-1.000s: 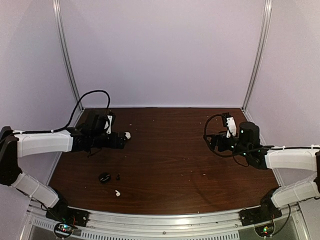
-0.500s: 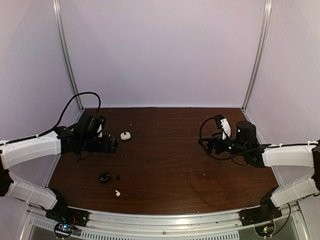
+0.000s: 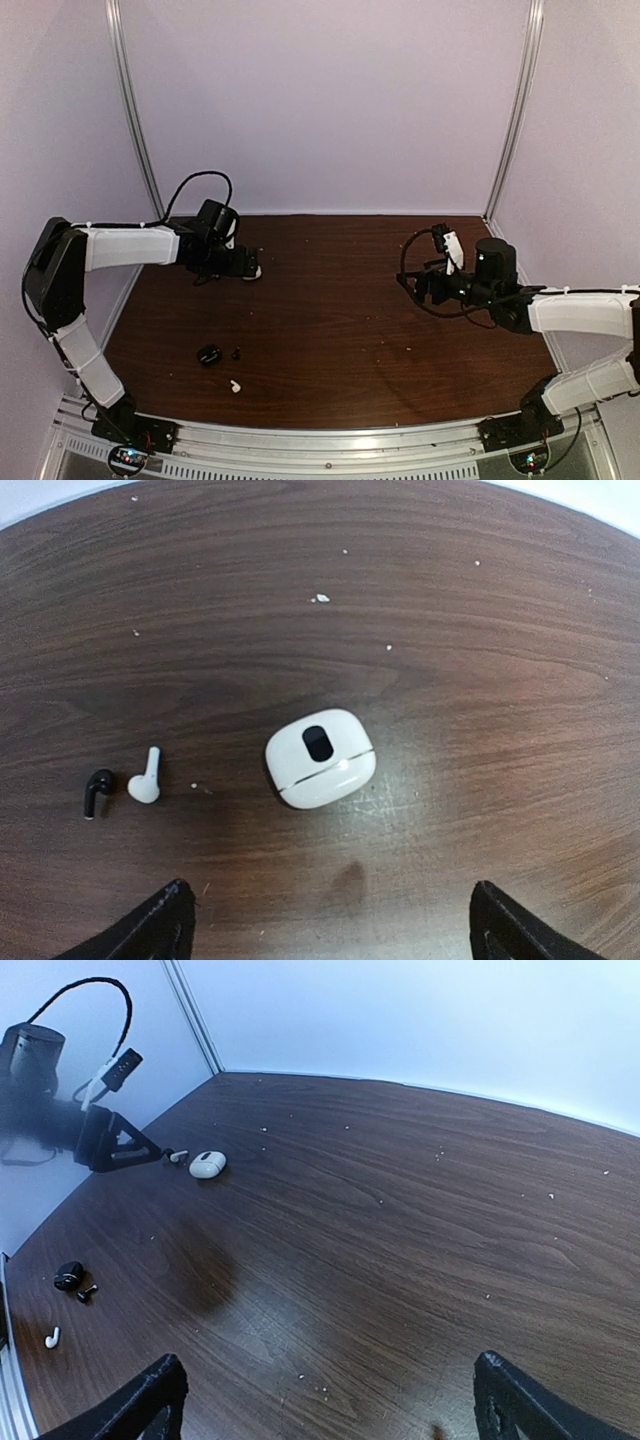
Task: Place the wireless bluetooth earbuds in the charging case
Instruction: Pick up the charging case from the center of the board.
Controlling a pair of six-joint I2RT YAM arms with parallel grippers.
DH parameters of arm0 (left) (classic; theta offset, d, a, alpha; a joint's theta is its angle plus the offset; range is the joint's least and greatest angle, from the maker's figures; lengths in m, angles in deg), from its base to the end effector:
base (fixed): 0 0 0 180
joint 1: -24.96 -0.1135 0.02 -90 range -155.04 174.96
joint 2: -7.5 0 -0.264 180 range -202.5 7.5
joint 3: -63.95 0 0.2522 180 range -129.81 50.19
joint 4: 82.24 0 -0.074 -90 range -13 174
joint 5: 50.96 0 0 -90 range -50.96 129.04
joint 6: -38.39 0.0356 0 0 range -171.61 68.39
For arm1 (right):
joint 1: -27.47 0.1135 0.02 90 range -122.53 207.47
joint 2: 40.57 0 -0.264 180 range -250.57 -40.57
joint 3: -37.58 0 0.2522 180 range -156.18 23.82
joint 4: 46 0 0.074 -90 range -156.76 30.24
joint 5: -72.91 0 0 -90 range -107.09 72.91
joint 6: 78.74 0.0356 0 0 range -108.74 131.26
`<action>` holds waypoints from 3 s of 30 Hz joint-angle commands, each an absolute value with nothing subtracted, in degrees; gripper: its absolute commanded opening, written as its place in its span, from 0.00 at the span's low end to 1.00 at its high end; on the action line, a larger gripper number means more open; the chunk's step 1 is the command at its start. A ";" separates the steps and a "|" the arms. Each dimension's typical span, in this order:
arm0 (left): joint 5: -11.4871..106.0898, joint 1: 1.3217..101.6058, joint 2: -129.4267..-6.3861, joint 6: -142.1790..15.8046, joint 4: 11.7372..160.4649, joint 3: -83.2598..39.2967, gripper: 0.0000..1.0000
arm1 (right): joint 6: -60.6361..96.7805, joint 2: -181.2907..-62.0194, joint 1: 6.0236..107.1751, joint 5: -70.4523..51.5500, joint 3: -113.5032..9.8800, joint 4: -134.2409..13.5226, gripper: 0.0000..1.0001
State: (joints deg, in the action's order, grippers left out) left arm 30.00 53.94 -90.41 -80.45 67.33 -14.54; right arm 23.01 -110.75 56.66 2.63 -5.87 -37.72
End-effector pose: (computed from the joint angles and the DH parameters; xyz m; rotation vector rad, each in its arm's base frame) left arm 0.3216 -0.1717 0.2077 -0.0676 2.4427 -0.2625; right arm 0.2191 0.1362 0.2144 -0.5345 1.8814 0.8051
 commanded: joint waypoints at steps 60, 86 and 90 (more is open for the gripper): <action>34.68 53.09 -110.53 -69.46 77.86 -22.53 0.74 | 25.68 -104.10 56.04 -4.65 -4.22 -38.70 1.00; 35.88 57.27 -107.97 -54.98 88.52 -18.78 0.53 | 29.50 -100.90 54.98 3.00 -7.19 -44.39 1.00; 38.22 60.27 -104.94 -50.83 90.64 -16.48 0.51 | 30.37 -101.07 54.93 7.02 -7.56 -45.68 1.00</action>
State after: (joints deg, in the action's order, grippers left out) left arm 35.03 57.06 -109.45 -57.19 85.32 -18.26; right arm 28.69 -101.04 55.29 2.02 -5.74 -43.93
